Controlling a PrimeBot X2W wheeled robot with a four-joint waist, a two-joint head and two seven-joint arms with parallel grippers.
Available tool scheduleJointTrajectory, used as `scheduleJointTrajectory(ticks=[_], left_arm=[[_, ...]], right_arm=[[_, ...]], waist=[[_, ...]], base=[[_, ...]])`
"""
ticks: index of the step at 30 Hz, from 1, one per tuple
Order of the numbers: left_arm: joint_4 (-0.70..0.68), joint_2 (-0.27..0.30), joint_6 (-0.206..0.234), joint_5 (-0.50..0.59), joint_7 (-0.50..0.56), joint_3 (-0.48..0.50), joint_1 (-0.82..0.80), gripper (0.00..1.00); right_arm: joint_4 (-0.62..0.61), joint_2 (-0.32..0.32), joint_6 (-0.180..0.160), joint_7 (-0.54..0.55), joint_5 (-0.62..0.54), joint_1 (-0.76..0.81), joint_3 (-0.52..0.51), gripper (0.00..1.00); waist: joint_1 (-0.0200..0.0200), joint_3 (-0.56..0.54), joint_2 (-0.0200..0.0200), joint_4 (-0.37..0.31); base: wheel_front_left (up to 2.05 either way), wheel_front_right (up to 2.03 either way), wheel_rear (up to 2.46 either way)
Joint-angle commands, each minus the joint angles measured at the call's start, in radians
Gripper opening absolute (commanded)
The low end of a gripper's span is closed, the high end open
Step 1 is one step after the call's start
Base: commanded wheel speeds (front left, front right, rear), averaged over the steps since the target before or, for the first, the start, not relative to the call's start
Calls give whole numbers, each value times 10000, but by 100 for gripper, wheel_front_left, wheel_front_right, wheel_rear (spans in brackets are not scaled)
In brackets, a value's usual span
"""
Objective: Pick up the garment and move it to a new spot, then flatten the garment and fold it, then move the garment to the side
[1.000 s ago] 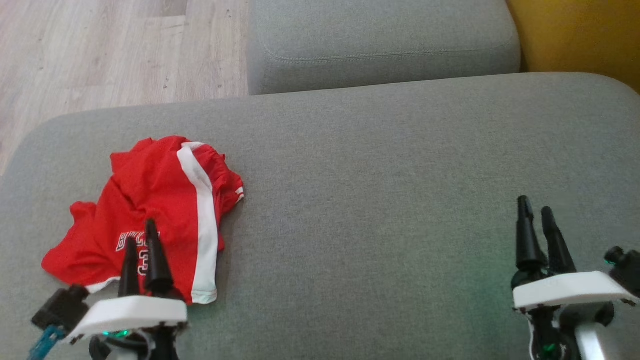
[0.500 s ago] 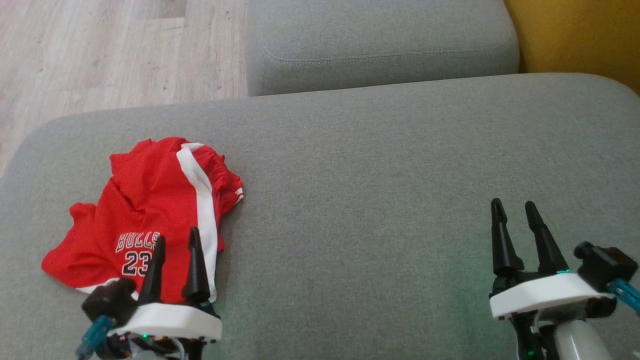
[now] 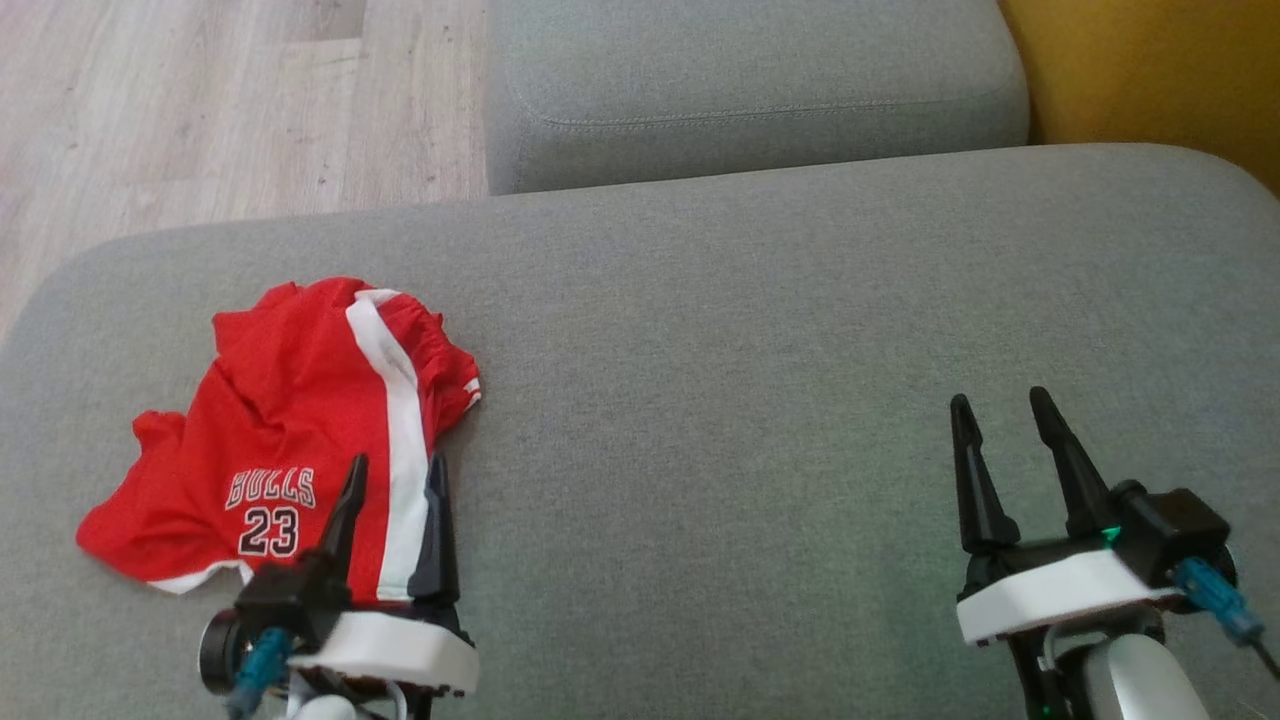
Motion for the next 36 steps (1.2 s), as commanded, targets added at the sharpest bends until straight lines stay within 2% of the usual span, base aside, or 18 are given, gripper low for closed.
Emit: scheduleJointTrajectory(ticks=[1,16,22,25,29,36], left_arm=[[-420,230,111,356,-148,94,-588,100],[-489,881,715,2352,-593,-1213,-856,100],[-452,914,939,2686,-741,-1518,-910,100],[-627,649,950,2226,-830,-1211,-769,100],[-783,299,740,1844,-949,-577,-510,100],[-682,-308,290,1978,-1117,545,-56,100]], right_arm=[[-463,-83,-6,-156,-421,-428,254,100],[-765,-94,-6,-598,-2861,-411,559,100],[-888,-97,-7,-746,-3126,-391,761,100],[-921,-99,-7,-834,-2829,-329,666,100],[-844,-102,-7,-952,-2425,-242,498,100],[-544,-106,-7,-1119,-1746,-158,386,100]], waist=[[-1,-10,-1,0],[-1,-55,-1,-23],[-1,-58,-1,-31],[-1,-67,-1,-31],[-1,-93,-1,-34],[-1,-137,-1,-62]], base=[[0,0,0],[0,0,0],[0,0,0],[0,0,0],[0,0,0],[0,0,0]])
